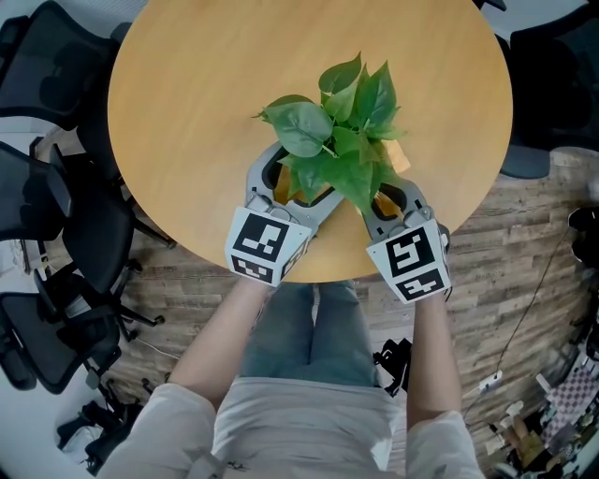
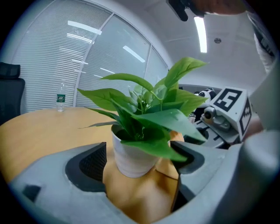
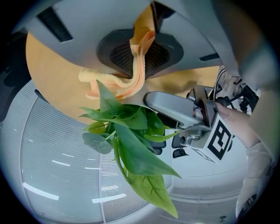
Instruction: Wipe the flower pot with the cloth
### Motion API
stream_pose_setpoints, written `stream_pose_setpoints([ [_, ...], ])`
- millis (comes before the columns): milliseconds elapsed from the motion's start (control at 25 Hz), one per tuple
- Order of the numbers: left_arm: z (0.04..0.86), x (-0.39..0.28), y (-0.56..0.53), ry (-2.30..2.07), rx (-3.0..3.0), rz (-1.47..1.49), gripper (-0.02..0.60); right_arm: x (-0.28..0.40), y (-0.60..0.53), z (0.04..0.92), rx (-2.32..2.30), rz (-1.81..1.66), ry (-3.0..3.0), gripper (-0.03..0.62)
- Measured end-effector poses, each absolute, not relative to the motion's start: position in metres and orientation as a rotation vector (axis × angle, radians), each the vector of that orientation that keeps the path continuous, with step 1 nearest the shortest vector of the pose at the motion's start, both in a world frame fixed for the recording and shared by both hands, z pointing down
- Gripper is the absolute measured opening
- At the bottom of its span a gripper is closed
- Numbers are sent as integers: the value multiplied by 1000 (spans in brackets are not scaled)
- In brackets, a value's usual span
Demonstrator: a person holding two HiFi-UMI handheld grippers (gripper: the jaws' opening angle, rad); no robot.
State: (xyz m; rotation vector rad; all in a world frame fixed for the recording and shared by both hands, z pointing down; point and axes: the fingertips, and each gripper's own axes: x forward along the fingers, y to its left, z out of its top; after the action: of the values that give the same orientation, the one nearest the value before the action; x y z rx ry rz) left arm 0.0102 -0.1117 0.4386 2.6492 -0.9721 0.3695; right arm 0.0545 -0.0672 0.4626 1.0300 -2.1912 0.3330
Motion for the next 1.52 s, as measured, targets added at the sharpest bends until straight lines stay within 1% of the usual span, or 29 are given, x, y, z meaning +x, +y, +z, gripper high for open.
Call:
stream_pose_setpoints([
  [360, 434, 2, -116, -316, 2950, 376, 474, 58, -68, 462, 1033, 348, -2194, 49],
  [480, 431, 4, -121, -170, 2966, 368, 489, 58, -67, 462, 1030, 352, -2193, 49],
  [600, 431, 12, -122, -68, 2969, 375, 489, 58, -68, 463, 1027, 358, -2191, 49],
  [720, 431, 19, -123, -38, 2972, 366, 486, 58, -69, 463, 1025, 359, -2189, 49],
  [840, 431, 20, -122, -38, 2970, 348, 461, 56, -69, 463, 1024, 363, -2191, 49],
  [920, 431, 19, -120, -45, 2968, 342, 456, 59, -68, 462, 1031, 374, -2195, 51],
  [1240, 431, 25, -117, -73, 2964, 344, 453, 108, -90, 457, 1157, 379, -2139, 51],
  [1520, 431, 24, -116, -144, 2956, 340, 453, 80, -106, 455, 1070, 293, -2172, 49],
])
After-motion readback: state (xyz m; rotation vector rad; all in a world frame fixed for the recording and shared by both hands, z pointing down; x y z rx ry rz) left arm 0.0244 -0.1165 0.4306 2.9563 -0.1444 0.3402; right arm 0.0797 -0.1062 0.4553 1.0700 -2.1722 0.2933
